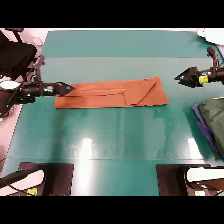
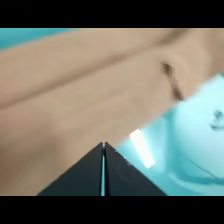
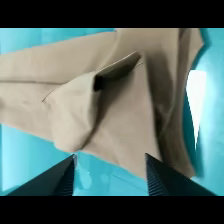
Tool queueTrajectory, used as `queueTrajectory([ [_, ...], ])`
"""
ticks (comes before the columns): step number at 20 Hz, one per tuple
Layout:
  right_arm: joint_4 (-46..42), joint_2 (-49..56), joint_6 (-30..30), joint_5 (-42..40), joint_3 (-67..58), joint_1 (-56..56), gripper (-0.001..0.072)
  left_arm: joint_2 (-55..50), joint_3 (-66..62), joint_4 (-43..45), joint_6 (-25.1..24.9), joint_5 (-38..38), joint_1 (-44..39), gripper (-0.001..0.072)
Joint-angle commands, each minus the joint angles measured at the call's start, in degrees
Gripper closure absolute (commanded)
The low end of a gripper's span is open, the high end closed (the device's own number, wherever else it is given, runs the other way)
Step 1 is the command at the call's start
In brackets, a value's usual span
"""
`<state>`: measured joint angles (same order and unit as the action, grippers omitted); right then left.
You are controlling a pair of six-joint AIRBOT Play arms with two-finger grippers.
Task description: Fold the shirts.
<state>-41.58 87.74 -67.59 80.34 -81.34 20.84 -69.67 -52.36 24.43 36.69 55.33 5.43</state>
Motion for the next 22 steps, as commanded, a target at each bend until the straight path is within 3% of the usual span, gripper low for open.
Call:
queueTrajectory([
  [1, -0.79, -1.68, 0.15, 0.85, 0.00, -3.06, 0.0279, -0.11, -1.68, 1.16, 4.52, -1.57, -7.98, 0.0688],
  [4, -7.87, -1.66, -1.64, -0.83, 0.02, -6.21, 0.0253, -0.11, -1.68, 3.74, 7.43, -8.22, -15.10, 0.0689],
  [5, -9.33, -1.66, -2.10, -1.68, 0.02, -6.38, 0.0193, -0.15, -1.68, 5.05, 9.44, -10.97, -16.74, 0.0689],
  [6, -9.42, -1.49, -2.32, -2.34, 0.00, -6.23, 0.0076, -0.42, -1.70, 5.90, 11.69, -13.86, -18.08, 0.0689],
  [8, -8.96, -0.28, -2.32, -2.80, 0.00, -4.79, 0.0013, -2.27, -2.29, 6.16, 13.68, -17.33, -19.43, 0.0689],
  [15, 1.42, 9.66, 2.14, -1.07, 0.00, 0.46, -0.0001, -16.17, -9.03, 7.19, 22.36, -14.12, -22.71, 0.0689],
  [19, 1.40, 13.46, 2.25, -0.37, -0.02, 0.39, 0.0000, -19.87, -9.46, 18.38, 32.48, -10.32, -26.77, 0.0690],
  [22, 1.42, 14.29, 4.02, -1.66, -0.04, 0.31, 0.0000, -20.09, -9.55, 24.81, 38.58, -15.04, -28.85, 0.0689],
])
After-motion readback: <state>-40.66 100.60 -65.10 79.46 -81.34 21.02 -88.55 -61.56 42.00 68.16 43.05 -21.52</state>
